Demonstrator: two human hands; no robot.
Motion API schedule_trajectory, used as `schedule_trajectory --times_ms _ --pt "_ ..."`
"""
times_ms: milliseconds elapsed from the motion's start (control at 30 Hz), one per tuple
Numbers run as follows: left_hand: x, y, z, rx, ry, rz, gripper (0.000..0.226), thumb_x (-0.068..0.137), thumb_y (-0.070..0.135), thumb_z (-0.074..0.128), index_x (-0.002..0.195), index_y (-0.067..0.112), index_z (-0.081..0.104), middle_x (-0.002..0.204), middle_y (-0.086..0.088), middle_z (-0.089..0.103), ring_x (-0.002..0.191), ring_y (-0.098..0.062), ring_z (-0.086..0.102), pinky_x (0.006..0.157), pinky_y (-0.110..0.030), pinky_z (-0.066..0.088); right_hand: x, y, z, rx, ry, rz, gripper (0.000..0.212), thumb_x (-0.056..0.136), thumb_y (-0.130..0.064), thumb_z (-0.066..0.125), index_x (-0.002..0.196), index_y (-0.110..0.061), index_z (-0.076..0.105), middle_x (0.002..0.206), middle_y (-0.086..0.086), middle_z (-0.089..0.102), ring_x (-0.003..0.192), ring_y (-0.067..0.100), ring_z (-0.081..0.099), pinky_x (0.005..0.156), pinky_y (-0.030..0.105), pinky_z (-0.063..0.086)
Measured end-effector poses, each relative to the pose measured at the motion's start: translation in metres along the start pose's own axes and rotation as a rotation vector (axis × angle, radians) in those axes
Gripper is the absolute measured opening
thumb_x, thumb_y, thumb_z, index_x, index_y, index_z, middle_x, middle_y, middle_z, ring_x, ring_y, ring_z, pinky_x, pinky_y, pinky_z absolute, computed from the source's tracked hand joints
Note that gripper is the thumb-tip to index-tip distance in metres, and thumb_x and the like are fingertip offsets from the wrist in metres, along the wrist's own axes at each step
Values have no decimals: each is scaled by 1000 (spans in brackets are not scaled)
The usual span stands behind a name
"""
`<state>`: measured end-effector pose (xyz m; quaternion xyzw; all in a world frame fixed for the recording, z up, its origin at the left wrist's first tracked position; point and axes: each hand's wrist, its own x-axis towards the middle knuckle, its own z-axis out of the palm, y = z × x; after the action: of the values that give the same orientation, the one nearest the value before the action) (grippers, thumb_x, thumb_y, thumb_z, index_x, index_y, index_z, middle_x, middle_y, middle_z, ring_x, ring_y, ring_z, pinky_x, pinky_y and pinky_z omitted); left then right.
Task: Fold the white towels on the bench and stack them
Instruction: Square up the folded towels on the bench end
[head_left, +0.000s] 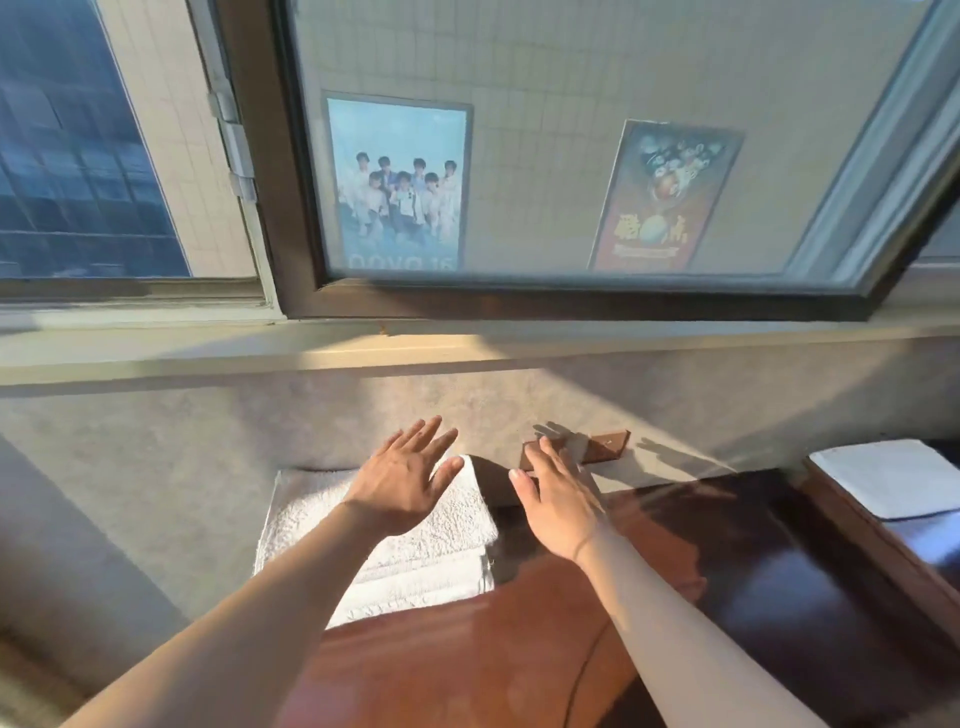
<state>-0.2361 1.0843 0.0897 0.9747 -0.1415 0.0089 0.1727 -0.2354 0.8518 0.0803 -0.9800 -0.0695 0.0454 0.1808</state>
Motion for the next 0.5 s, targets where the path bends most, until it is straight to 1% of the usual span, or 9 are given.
schedule_trajectory --times_ms 133,200,267,333,433,500 --pt "8 71 -5 -2 18 145 67 103 61 15 161 30 21 170 3 7 157 -14 4 127 -35 3 -35 21 -35 -74 77 57 64 105 -57 17 160 -25 18 170 -1 5 157 23 4 125 50 12" --pt "10 108 -2 4 16 205 65 104 60 17 161 30 23 170 3 9 157 -16 6 127 -35 5 -54 39 -49 -59 130 76 64 104 -57 19 159 -25 22 170 0 8 156 24 6 124 52 13" --pt "13 146 3 63 5 263 64 105 58 17 161 28 23 170 1 9 157 -18 7 126 -35 6 -71 64 -61 -35 172 110 61 105 -57 21 157 -26 26 170 -1 12 156 24 8 124 52 13" --pt "13 181 11 118 -14 305 64 106 57 19 162 27 19 170 1 9 157 -18 9 126 -36 8 -89 92 -72 -24 195 146 62 104 -57 21 158 -26 24 170 -1 12 155 25 9 124 52 12" --pt "15 228 28 121 -20 342 67 104 59 21 163 27 10 170 1 12 156 -18 12 126 -36 12 -116 138 -89 -13 216 194 65 104 -58 20 159 -24 22 170 1 11 156 26 8 124 52 12" --pt "24 270 47 108 -40 363 69 104 60 21 163 26 9 170 0 12 156 -19 13 125 -36 13 -140 181 -108 -24 245 221 65 104 -58 20 159 -22 24 169 3 14 155 26 10 124 53 14"
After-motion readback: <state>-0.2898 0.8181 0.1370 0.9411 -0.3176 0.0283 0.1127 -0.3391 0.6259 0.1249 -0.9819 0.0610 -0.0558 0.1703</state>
